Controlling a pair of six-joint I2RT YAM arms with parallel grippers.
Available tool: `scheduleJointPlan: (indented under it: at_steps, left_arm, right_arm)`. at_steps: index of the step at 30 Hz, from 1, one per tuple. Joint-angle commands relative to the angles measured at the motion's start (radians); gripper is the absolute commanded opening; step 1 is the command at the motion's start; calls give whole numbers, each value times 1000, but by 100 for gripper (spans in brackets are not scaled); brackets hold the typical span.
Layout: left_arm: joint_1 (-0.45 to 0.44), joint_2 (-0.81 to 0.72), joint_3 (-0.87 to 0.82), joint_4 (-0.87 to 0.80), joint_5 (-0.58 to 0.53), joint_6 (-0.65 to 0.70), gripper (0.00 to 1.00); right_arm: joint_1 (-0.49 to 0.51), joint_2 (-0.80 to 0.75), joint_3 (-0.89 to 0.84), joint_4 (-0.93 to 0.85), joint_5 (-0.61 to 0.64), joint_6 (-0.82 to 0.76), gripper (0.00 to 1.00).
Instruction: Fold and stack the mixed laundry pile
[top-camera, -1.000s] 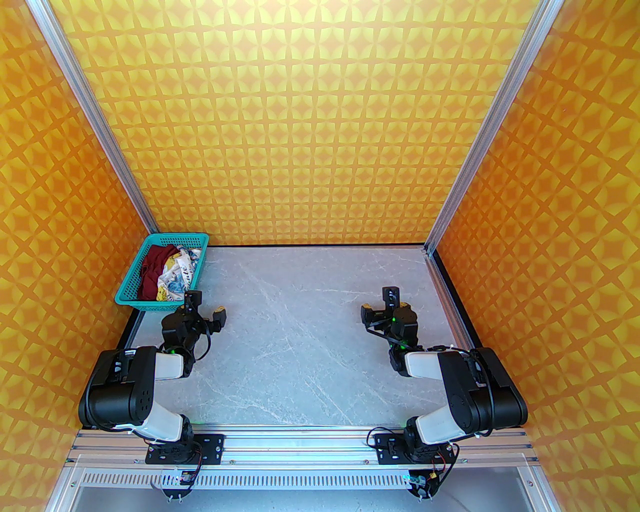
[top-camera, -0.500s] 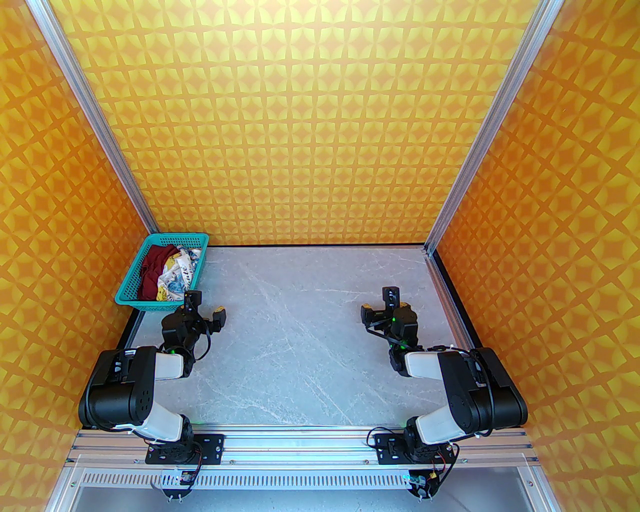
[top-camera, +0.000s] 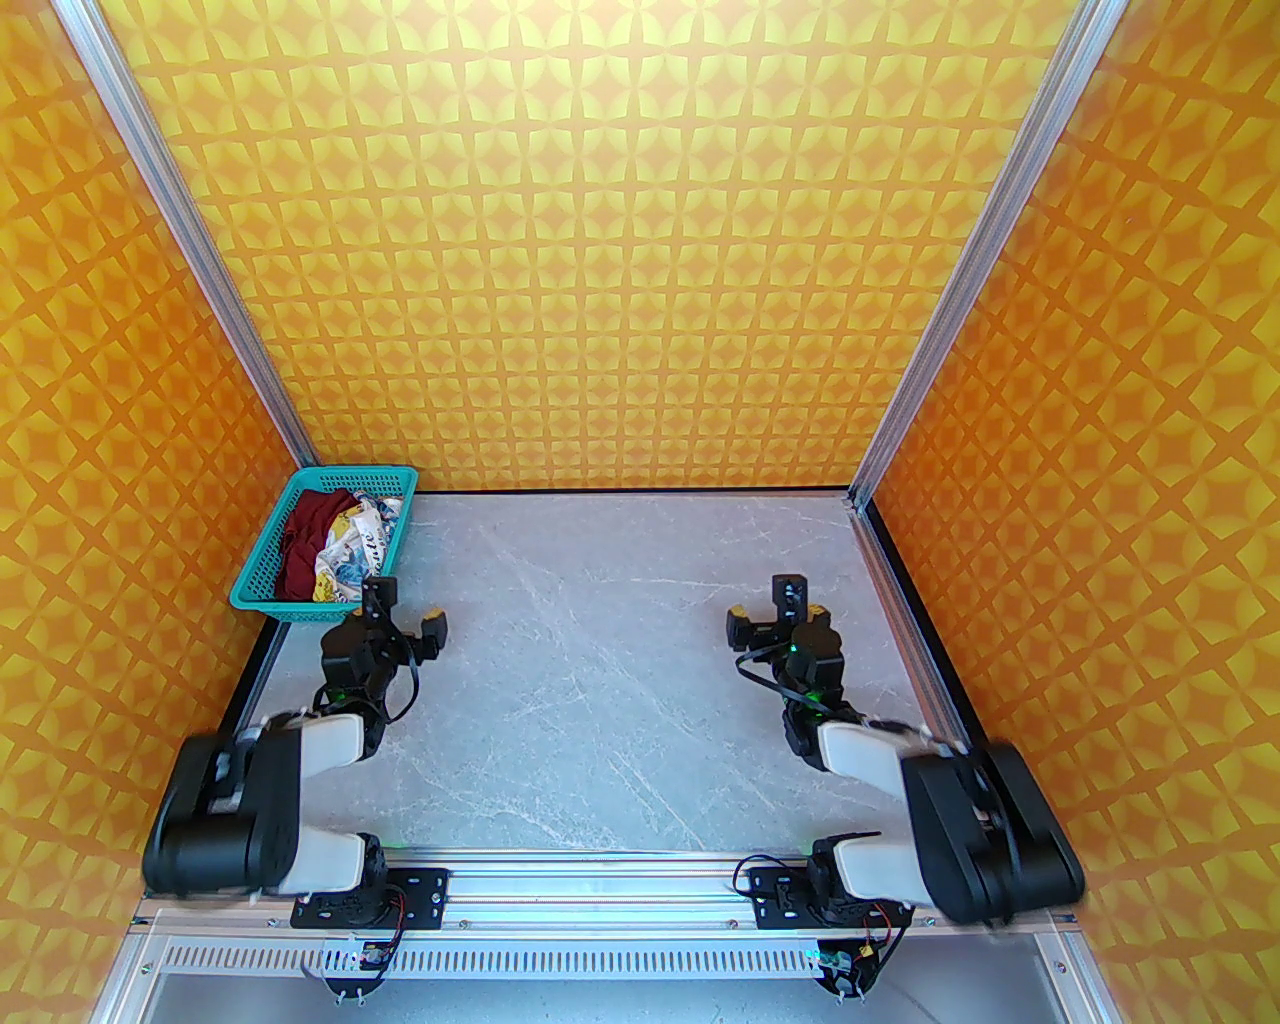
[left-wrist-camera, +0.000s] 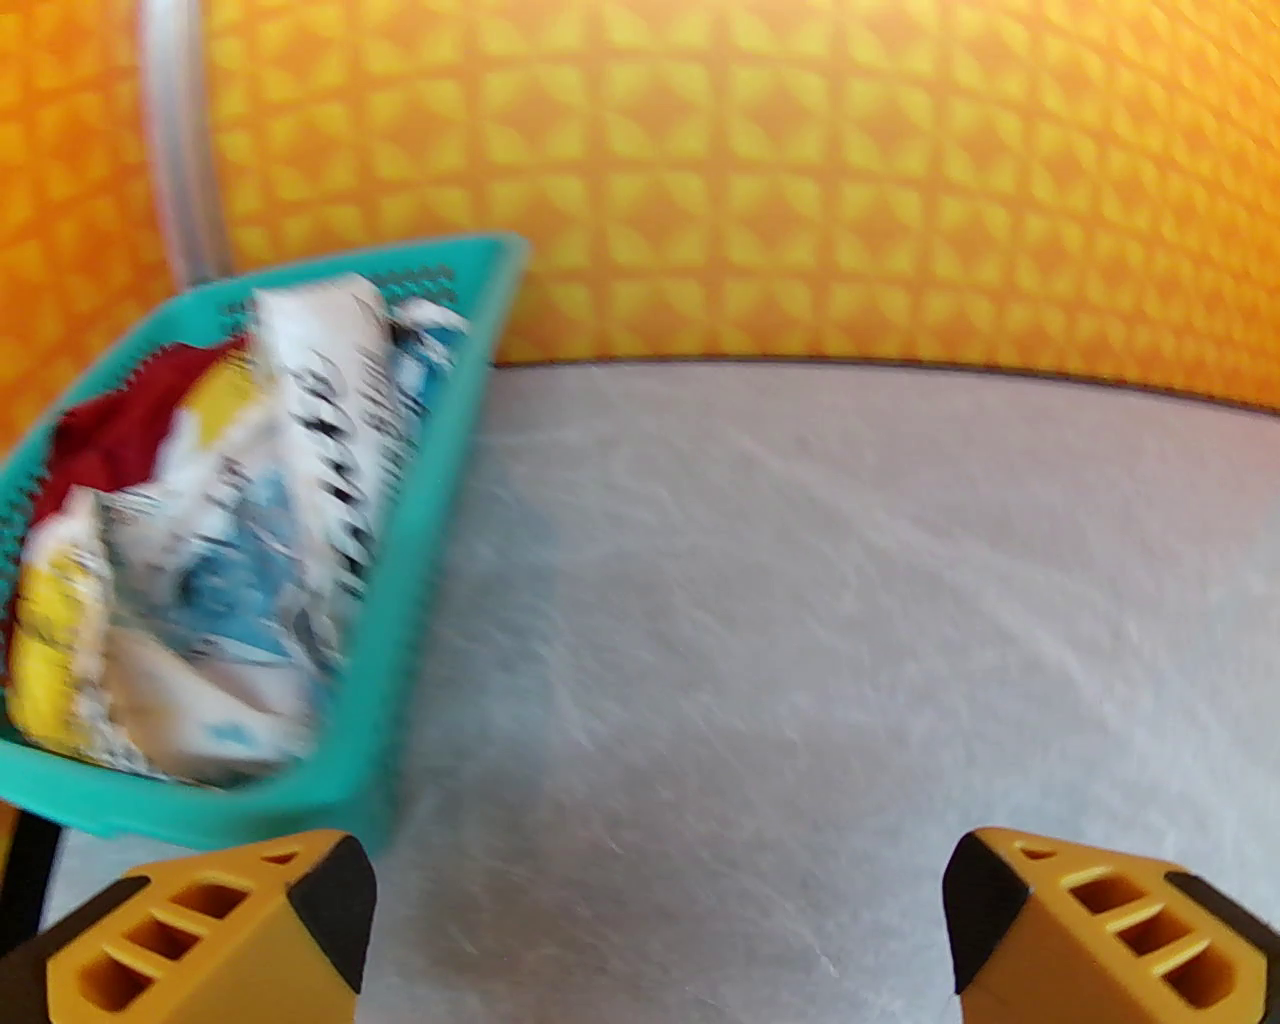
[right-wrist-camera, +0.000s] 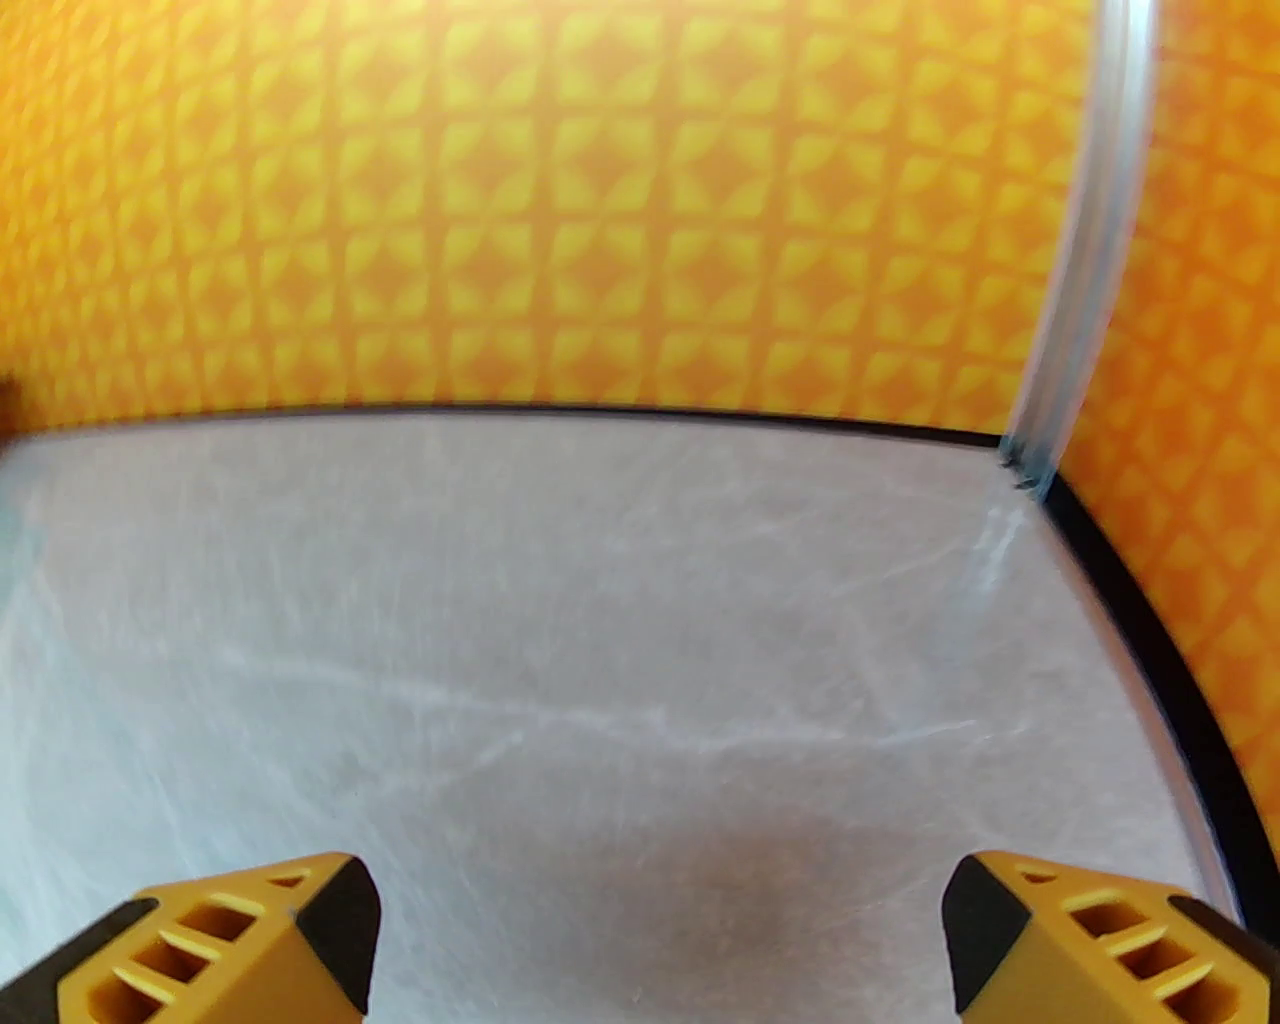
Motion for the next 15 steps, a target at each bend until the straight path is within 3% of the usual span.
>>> scheduleJointPlan:
  at_steps: [1,4,8,12,15]
  left_arm:
    - [-9,-86,63,-260,-105,-109,99]
    - [-8,-122,66,-312,-111,-132,99]
    - [-6,-147,72,-358,-107,-144,99]
    - [-6,-152,26,-294,-107,-119,99]
    - [-7,-129,-60,-126,-84,-105,99]
  right_arm:
    - [2,-59,78,-233,116,116,98]
    - [2,-50,134,-328,53,150,98]
    - [-3,1,178,-324,-269,176,98]
    - [-2,39,175,-280,-306,200,99]
    - [-1,39,154,-222,-380,249,98]
